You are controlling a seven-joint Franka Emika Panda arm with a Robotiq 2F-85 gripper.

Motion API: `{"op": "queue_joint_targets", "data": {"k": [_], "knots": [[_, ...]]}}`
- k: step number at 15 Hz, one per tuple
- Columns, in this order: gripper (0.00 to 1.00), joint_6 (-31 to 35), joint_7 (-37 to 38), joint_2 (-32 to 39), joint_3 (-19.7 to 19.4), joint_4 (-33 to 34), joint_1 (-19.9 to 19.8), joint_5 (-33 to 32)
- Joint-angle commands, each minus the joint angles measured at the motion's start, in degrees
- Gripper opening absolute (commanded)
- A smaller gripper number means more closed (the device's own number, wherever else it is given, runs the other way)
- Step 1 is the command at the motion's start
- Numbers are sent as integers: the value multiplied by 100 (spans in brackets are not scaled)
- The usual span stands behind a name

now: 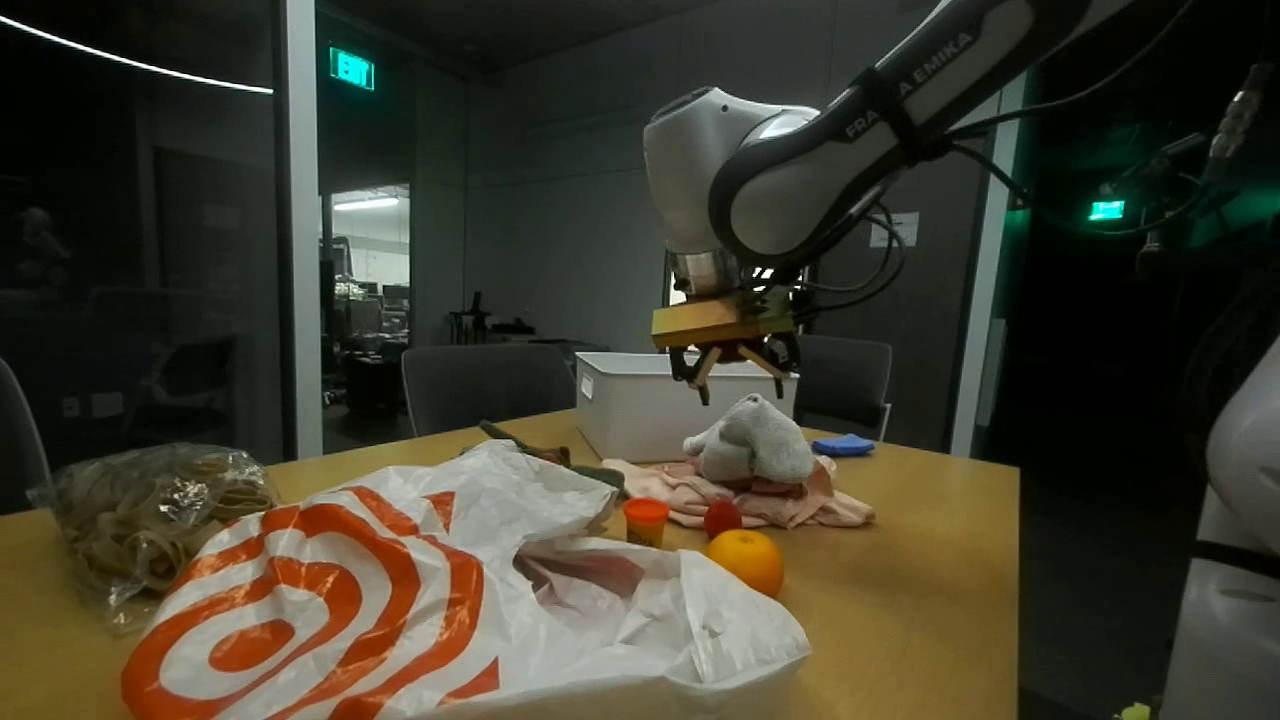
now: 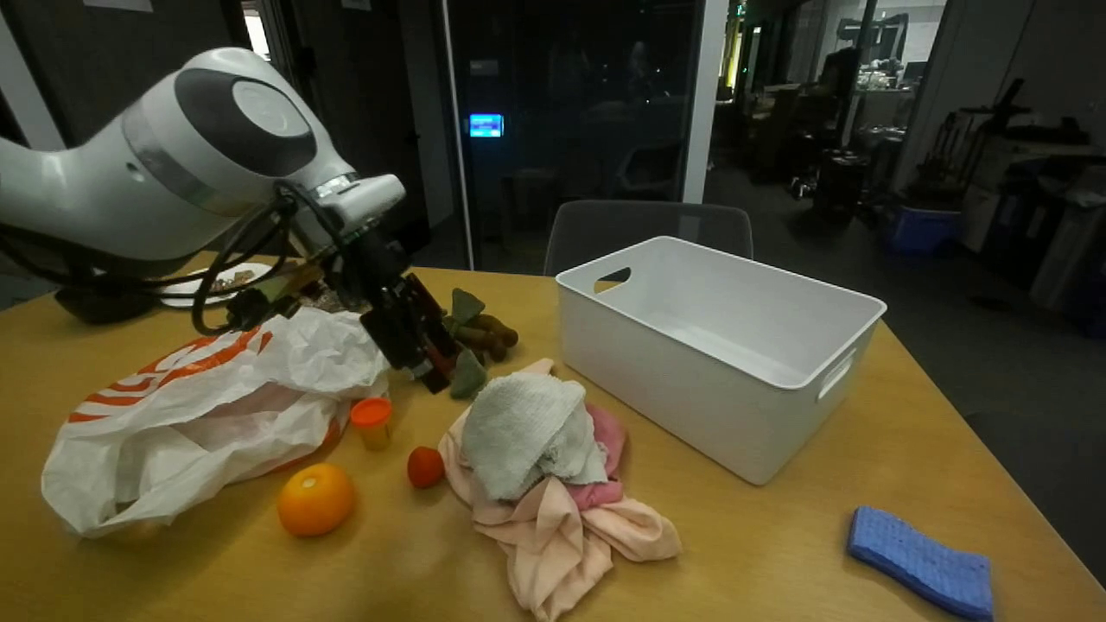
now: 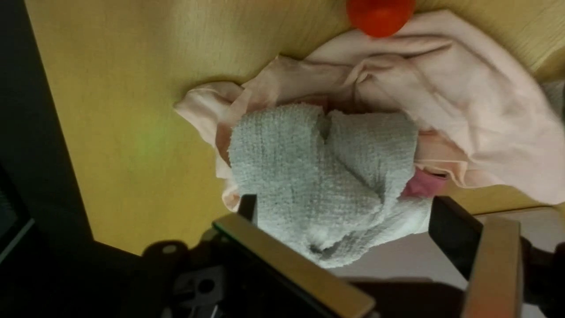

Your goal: Remove the orange plush toy, yellow container, strawberry plush toy from the plastic, put them on the table, lift the white towel, peach and pink shirt and put them in the plastic

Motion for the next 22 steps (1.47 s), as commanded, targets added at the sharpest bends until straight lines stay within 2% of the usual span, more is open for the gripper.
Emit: {"op": "queue_joint_targets", "data": {"k": [1, 11, 14, 15, 16, 22], "knots": [[100, -173, 318, 583, -237, 448, -108, -326], [100, 254, 465, 1407, -736, 615, 76, -1202], [100, 250, 383, 1493, -837, 660, 119, -1109], [75, 279, 385, 1493, -863, 656, 137, -1073], [74, 304, 420, 1491, -879, 655, 149, -1081], [27, 381, 371, 1462, -943, 665, 210, -1017]]}}
